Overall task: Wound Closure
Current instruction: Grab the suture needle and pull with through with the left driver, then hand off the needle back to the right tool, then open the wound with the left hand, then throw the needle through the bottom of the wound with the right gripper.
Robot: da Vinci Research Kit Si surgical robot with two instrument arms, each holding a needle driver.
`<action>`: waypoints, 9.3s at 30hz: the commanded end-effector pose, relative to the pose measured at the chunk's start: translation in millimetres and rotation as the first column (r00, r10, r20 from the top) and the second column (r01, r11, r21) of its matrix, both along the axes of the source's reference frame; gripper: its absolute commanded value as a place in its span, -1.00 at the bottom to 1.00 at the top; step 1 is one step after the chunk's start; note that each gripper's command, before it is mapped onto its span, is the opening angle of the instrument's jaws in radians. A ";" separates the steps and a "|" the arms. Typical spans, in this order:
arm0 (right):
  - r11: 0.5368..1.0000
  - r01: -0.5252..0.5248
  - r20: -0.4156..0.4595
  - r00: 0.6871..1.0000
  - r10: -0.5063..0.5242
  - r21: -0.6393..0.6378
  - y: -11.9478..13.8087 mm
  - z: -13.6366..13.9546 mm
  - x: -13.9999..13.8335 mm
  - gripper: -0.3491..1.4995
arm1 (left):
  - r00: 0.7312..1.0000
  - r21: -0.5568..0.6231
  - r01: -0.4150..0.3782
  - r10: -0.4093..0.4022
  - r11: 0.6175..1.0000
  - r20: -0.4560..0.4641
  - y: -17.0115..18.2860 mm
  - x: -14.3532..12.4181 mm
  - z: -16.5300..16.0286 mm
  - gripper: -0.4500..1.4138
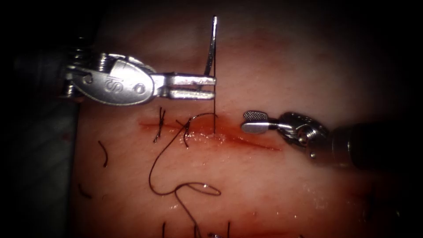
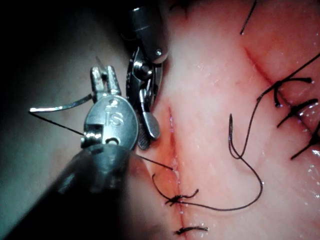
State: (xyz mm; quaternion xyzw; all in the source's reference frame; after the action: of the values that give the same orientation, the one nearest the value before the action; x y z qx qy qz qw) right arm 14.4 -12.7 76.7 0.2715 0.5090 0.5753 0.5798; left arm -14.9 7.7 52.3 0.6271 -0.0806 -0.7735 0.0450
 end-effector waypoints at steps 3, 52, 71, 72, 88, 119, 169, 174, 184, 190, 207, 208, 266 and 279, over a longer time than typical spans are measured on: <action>1.000 -0.012 0.002 1.000 0.012 0.026 -0.1 0.3 0.4 -0.11 | 1.000 -0.013 -0.001 0.000 1.000 -0.007 -0.5 -1.1 0.6 -1.00; 0.900 0.022 -0.215 0.973 0.081 0.436 -1.1 -10.2 8.9 0.87 | 0.996 -0.255 0.017 -0.040 0.967 -0.085 -14.8 -3.0 14.6 -1.00; 0.899 0.034 -0.229 0.971 0.075 0.436 -1.3 -10.1 9.7 0.02 | 0.996 -0.255 0.017 -0.039 0.967 -0.084 -14.8 -3.0 14.5 -1.00; 0.899 0.033 -0.229 0.971 0.075 0.436 -1.3 -10.1 9.7 -0.02 | 0.996 -0.255 0.017 -0.040 0.967 -0.084 -14.9 -3.1 14.4 -1.00; 0.897 0.022 -0.236 0.967 0.093 0.441 -0.7 -10.2 10.0 -0.02 | 0.996 -0.259 0.017 -0.040 0.966 -0.084 -15.3 -3.5 14.3 -1.00; 0.970 -0.137 -0.088 0.984 0.157 0.201 1.3 -8.7 3.2 -1.00 | 0.940 0.380 0.055 0.081 0.923 -0.333 -10.8 -2.0 16.7 -1.00; 0.846 0.013 0.204 0.972 0.114 -0.533 3.7 -4.7 5.8 -1.00 | 0.585 0.622 0.033 0.490 0.782 -0.646 -9.1 -2.4 32.8 -0.41; 0.798 0.048 0.230 0.966 0.114 -0.601 3.4 -2.7 6.8 -1.00 | 0.596 0.619 0.042 0.478 0.784 -0.645 -9.4 -2.5 32.5 -0.23; 0.729 0.094 0.261 0.958 0.119 -0.678 3.3 -2.1 8.4 -1.00 | 0.596 0.612 0.044 0.471 0.790 -0.650 -10.4 -2.8 32.5 0.01; 0.694 0.124 0.286 0.950 0.123 -0.709 3.6 -1.8 8.7 -1.00 | 0.598 0.611 0.043 0.470 0.790 -0.650 -10.7 -2.8 32.2 0.15; 0.633 0.179 0.313 0.944 0.107 -0.754 -2.0 0.9 9.6 -1.00 | 0.638 0.611 0.056 0.442 0.790 -0.630 -10.4 -2.8 30.3 0.23; 0.638 0.176 0.313 0.944 0.108 -0.750 -2.0 0.9 9.5 -1.00 | 0.644 0.610 0.059 0.436 0.791 -0.628 -10.4 -2.8 30.1 0.23; 0.996 -0.040 -0.009 0.999 0.039 -0.083 3.1 2.7 8.7 -1.00 | 0.858 0.490 0.175 0.112 0.854 -0.501 -17.9 -1.6 24.0 -0.59; 0.984 -0.062 -0.158 0.983 0.088 0.165 2.7 2.7 9.4 -1.00 | 0.858 0.493 0.181 0.108 0.851 -0.502 -17.9 -1.4 24.7 -0.59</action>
State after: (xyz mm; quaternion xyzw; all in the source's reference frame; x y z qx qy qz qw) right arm 23.1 -10.0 78.9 0.3474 0.5160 0.6128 0.4873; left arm -15.8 -10.0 76.5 0.3846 0.1352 -0.9048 -0.1232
